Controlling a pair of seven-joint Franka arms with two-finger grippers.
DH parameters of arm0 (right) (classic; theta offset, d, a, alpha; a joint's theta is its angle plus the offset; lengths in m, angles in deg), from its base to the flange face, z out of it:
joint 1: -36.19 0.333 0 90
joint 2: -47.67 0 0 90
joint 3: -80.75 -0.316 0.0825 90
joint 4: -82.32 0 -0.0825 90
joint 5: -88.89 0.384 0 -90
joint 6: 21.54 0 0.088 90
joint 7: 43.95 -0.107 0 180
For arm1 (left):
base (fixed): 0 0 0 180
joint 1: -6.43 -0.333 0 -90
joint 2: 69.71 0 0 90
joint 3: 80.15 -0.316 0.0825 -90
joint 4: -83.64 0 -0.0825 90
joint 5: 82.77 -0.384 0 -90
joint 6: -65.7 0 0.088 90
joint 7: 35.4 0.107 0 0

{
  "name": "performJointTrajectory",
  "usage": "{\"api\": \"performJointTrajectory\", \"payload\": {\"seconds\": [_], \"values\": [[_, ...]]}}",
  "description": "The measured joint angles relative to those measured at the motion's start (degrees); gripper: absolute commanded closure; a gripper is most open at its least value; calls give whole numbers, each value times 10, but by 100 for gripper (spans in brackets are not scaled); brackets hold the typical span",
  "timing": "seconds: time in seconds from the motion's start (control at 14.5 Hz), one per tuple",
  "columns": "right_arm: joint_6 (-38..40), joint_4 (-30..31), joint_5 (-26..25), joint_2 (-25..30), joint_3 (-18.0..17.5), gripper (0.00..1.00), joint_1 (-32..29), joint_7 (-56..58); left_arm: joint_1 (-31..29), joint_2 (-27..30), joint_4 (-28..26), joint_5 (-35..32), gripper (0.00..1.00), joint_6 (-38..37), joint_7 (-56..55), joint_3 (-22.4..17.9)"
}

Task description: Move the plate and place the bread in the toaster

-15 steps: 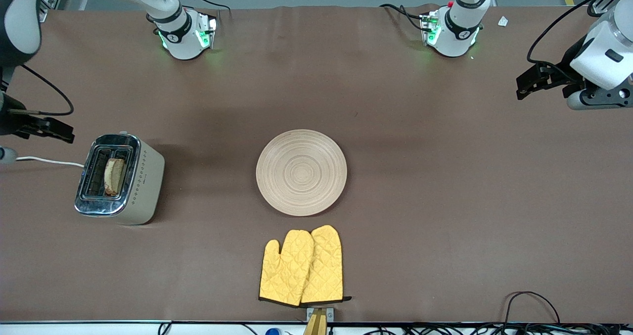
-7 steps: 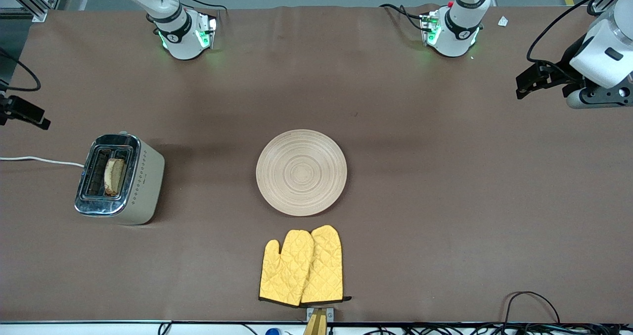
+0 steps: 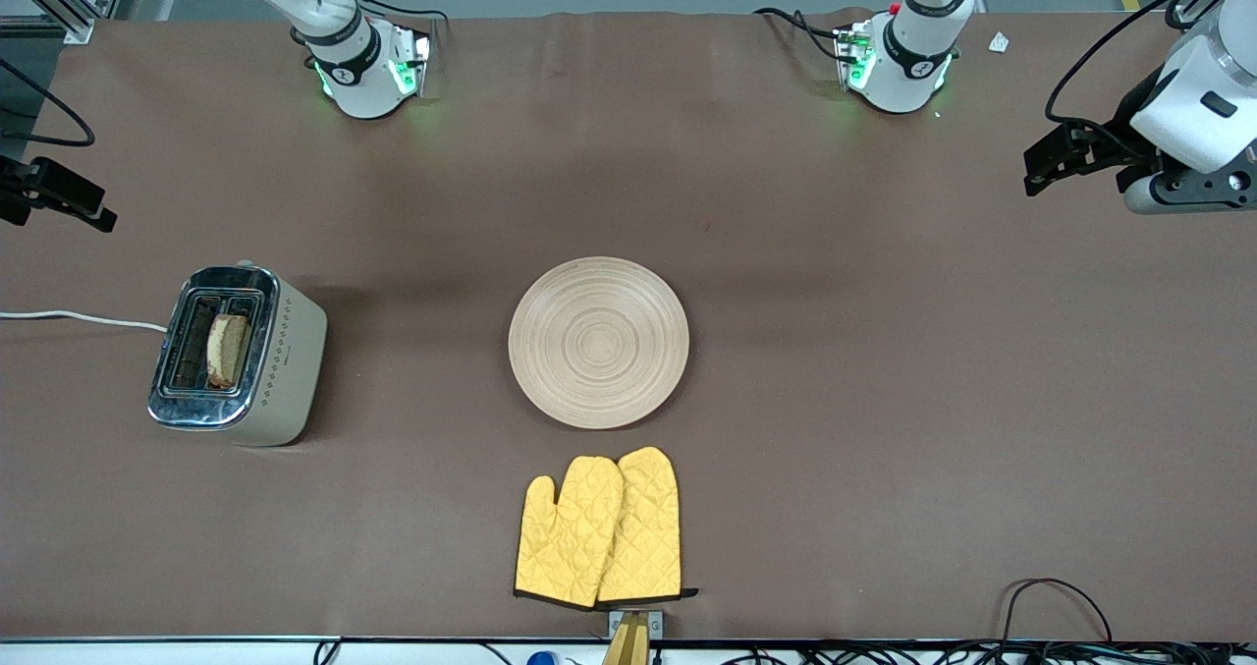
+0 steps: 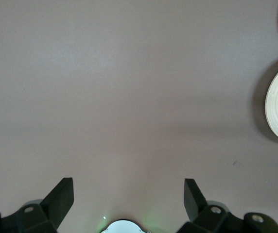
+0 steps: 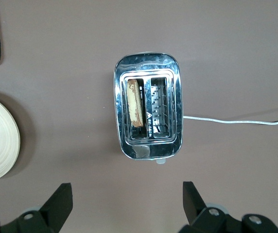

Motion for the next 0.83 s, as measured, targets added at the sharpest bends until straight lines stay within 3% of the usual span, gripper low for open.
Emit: {"api": "performJointTrajectory", "payload": {"seconds": [0.83], "values": [[0,-20,0,0,-4,0,-1,0,0,0,2,0,0,0,0,0]]}}
